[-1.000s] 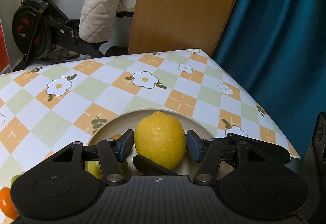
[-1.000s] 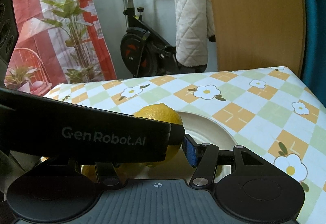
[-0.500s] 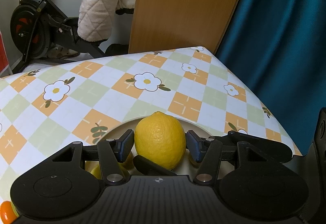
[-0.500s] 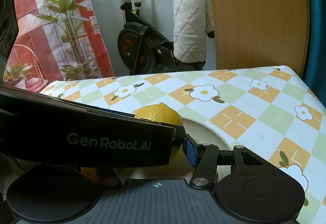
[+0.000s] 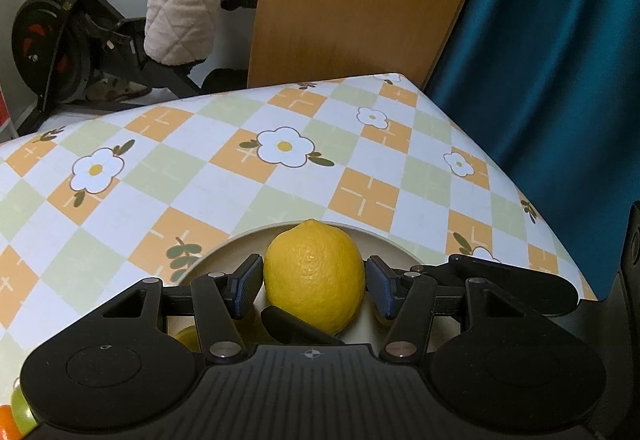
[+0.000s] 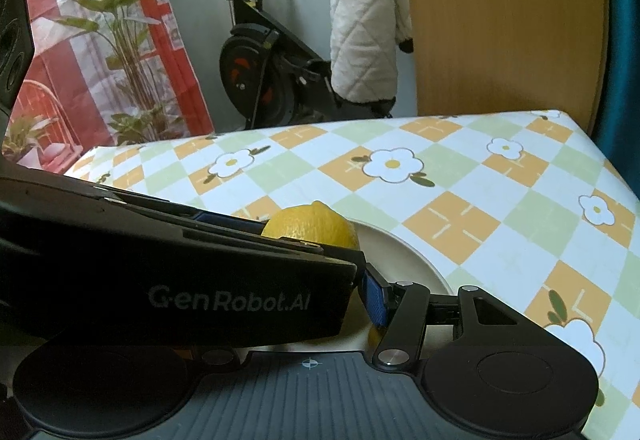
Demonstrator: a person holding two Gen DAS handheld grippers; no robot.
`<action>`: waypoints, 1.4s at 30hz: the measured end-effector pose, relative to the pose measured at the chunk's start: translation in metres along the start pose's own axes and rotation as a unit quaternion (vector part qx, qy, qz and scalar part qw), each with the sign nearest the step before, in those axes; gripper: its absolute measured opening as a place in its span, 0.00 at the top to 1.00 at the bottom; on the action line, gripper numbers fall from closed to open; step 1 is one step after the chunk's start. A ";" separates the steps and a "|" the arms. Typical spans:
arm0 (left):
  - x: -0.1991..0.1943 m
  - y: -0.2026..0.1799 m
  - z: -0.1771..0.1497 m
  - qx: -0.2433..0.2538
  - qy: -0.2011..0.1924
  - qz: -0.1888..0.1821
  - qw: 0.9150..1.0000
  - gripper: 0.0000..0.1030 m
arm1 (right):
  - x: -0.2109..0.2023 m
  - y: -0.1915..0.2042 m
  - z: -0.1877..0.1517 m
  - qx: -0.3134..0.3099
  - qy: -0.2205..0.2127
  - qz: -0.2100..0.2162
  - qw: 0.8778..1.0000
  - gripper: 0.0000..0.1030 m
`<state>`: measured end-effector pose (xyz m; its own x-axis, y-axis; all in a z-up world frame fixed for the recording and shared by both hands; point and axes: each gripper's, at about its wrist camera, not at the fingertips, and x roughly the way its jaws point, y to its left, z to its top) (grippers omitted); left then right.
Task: Organize fruits
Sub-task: 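Carry the lemon onto the beige plate and open the left gripper, then move the left gripper back toward the large pale yellow lemon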
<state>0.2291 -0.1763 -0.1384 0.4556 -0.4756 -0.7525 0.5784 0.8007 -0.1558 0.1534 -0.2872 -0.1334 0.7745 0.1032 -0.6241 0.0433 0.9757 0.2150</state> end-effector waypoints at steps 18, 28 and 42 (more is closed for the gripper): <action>-0.055 0.011 0.000 -0.030 -0.052 0.008 0.998 0.37 | -0.039 0.006 0.012 -0.009 -0.016 -0.021 1.000 0.43; -0.140 0.050 -0.035 -0.052 -0.110 0.063 0.991 0.33 | -0.088 0.031 -0.008 0.014 -0.057 -0.024 0.998 0.42; -0.197 0.109 -0.091 -0.022 -0.102 0.121 0.987 0.33 | -0.087 0.116 -0.042 -0.039 -0.032 0.010 0.999 0.43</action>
<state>0.1402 0.0379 -0.0652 0.7064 -0.3276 -0.6274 0.4072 0.9132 -0.0183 0.0641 -0.1747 -0.0854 0.8141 0.1130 -0.5697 -0.0203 0.9858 0.1665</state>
